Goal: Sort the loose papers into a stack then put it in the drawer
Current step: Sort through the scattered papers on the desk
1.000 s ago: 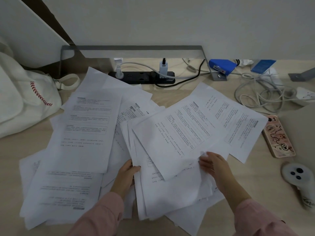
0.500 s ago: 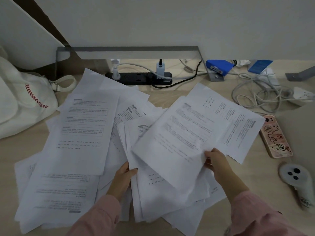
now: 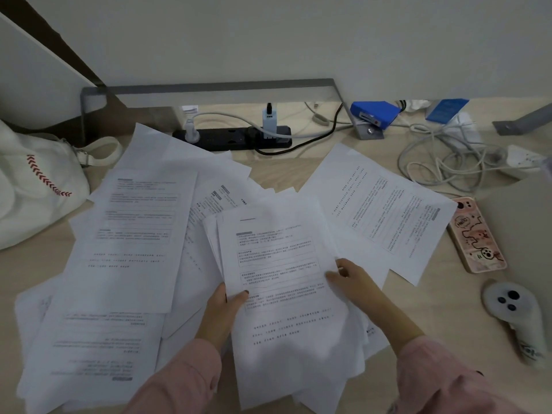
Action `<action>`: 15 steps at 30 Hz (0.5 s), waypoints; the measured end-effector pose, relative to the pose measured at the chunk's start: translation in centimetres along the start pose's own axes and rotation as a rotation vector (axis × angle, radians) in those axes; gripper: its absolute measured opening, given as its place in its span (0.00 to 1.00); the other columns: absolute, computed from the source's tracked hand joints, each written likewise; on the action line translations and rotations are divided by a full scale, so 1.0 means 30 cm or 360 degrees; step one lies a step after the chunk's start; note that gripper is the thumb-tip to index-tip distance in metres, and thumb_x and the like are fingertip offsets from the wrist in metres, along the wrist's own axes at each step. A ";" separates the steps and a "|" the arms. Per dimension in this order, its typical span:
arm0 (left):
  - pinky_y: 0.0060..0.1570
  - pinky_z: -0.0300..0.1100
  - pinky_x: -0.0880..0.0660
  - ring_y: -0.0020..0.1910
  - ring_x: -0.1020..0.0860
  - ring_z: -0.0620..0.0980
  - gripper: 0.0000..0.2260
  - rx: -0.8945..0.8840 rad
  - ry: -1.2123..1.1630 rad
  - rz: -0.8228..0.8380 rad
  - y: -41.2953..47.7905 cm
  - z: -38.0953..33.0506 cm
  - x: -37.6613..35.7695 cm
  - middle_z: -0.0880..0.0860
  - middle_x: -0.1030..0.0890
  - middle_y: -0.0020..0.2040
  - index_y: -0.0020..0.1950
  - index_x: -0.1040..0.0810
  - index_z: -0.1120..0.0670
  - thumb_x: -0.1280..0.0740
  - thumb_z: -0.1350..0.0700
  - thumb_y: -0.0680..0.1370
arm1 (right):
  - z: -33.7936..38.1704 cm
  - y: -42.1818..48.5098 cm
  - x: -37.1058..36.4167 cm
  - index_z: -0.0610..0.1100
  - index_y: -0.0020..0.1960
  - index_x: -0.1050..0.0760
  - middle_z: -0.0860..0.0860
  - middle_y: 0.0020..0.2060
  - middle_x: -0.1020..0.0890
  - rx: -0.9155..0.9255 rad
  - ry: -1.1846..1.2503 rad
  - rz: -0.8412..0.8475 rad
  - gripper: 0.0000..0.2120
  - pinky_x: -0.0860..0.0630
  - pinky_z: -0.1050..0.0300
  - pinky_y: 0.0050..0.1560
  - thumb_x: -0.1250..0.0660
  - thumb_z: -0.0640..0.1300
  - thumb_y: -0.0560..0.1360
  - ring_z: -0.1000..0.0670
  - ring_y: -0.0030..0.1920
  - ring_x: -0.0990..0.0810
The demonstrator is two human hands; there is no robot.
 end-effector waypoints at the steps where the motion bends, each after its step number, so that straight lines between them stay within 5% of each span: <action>1: 0.27 0.26 0.27 0.40 0.24 0.43 0.10 0.0000 0.0006 -0.0028 -0.003 -0.003 0.000 0.46 0.23 0.43 0.56 0.28 0.56 0.38 0.66 0.77 | -0.007 0.002 0.032 0.40 0.57 0.27 0.41 0.46 0.21 0.0006 0.0108 -0.0076 0.11 0.29 0.59 0.42 0.39 0.42 0.76 0.49 0.41 0.24; 4: 0.26 0.26 0.27 0.40 0.24 0.43 0.10 0.0001 0.0029 -0.0082 -0.003 0.001 0.006 0.47 0.23 0.42 0.57 0.27 0.57 0.38 0.66 0.77 | -0.073 -0.007 0.255 0.42 0.60 0.28 0.43 0.52 0.22 0.0030 0.0302 -0.0682 0.14 0.25 0.57 0.43 0.36 0.40 0.75 0.47 0.46 0.23; 7: 0.27 0.27 0.27 0.41 0.23 0.43 0.09 0.0006 0.0073 -0.0100 0.003 0.014 0.017 0.46 0.22 0.43 0.56 0.27 0.55 0.38 0.65 0.77 | -0.212 -0.035 0.468 0.37 0.63 0.31 0.37 0.59 0.25 -0.0208 0.0252 -0.1198 0.20 0.26 0.43 0.57 0.35 0.41 0.73 0.38 0.57 0.25; 9: 0.31 0.30 0.27 0.42 0.23 0.43 0.09 0.0002 0.0100 -0.0100 0.007 0.020 0.018 0.47 0.22 0.44 0.55 0.27 0.54 0.37 0.64 0.77 | -0.299 -0.025 0.540 0.38 0.67 0.34 0.36 0.63 0.29 -0.0399 0.0201 -0.1233 0.24 0.31 0.40 0.63 0.34 0.43 0.73 0.37 0.63 0.30; 12: 0.37 0.36 0.28 0.42 0.23 0.44 0.08 0.0014 0.0105 -0.0116 0.016 0.031 0.019 0.48 0.21 0.44 0.54 0.27 0.54 0.37 0.63 0.77 | -0.370 -0.001 0.559 0.40 0.69 0.37 0.40 0.63 0.29 -0.0506 0.0634 -0.1134 0.26 0.30 0.44 0.63 0.34 0.40 0.73 0.39 0.63 0.29; 13: 0.39 0.37 0.27 0.43 0.22 0.45 0.08 0.0019 0.0108 -0.0125 0.018 0.033 0.020 0.48 0.21 0.45 0.54 0.27 0.54 0.37 0.63 0.77 | -0.363 0.007 0.557 0.38 0.65 0.33 0.41 0.57 0.26 -0.0456 0.0761 -0.1094 0.21 0.27 0.51 0.60 0.35 0.39 0.74 0.42 0.58 0.27; 15: 0.43 0.40 0.26 0.44 0.21 0.47 0.08 0.0026 0.0117 -0.0138 0.021 0.042 0.025 0.49 0.20 0.46 0.54 0.26 0.53 0.36 0.63 0.77 | -0.346 0.031 0.543 0.39 0.45 0.27 0.43 0.42 0.26 -0.0400 0.0896 -0.0972 0.01 0.25 0.67 0.37 0.37 0.37 0.75 0.47 0.41 0.25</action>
Point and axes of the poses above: each hand's wrist, its own y-axis towards the middle knuckle, its own x-axis out of the back of the hand, z = x × y, the point moved 10 cm from there along y, towards the middle knuckle
